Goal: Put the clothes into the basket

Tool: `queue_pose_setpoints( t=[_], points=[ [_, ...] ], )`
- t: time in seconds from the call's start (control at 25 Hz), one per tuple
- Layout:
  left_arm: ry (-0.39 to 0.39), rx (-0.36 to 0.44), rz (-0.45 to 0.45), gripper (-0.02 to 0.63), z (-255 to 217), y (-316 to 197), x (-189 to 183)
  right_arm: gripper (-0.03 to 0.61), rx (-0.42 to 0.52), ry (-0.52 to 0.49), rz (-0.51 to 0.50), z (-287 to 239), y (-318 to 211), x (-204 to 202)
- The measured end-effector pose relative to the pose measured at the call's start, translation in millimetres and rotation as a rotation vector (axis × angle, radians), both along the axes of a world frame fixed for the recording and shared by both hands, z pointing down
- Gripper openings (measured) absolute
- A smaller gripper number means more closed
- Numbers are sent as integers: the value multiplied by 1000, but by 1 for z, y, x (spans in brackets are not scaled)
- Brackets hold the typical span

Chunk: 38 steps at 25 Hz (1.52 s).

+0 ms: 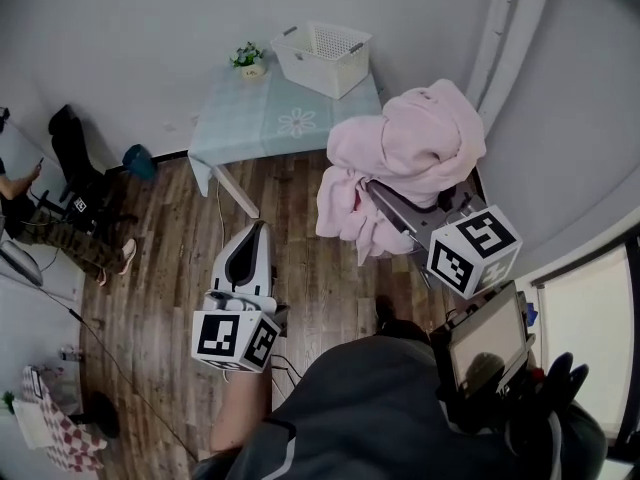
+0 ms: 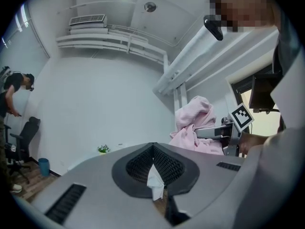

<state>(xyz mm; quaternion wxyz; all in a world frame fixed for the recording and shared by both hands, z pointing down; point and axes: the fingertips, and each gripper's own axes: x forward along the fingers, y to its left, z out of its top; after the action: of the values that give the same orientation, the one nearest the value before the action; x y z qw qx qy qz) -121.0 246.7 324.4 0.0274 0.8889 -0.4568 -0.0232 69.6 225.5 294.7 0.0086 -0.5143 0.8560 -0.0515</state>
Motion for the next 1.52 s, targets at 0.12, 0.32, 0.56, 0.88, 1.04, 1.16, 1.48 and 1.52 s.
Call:
queue_pose_setpoints(
  t=[0.12, 0.32, 0.56, 0.88, 1.04, 1.16, 1.48, 1.52],
  points=[
    [3, 6, 1, 9, -2, -2, -2, 333, 12, -12, -6, -2, 2, -1],
    [0, 9, 13, 9, -4, -3, -1, 333, 27, -11, -6, -4, 5, -4],
    [-32, 3, -12, 9, -6, -94, 71, 333, 11, -30, -35, 4, -91, 68],
    [-46, -38, -62, 9, 7, -161, 114, 333, -7, -59, -59, 20, -159, 122],
    [-59, -53, -71, 9, 14, -185, 123, 333, -20, -72, -68, 29, -187, 134],
    [-69, -61, -69, 9, 17, -202, 123, 333, -25, -79, -74, 32, -201, 132],
    [-47, -46, -40, 9, 20, -246, 93, 333, -28, -87, -51, 33, -238, 99],
    [-41, -44, -37, 9, 19, -255, 86, 333, -32, -91, -45, 33, -247, 94]
  ],
)
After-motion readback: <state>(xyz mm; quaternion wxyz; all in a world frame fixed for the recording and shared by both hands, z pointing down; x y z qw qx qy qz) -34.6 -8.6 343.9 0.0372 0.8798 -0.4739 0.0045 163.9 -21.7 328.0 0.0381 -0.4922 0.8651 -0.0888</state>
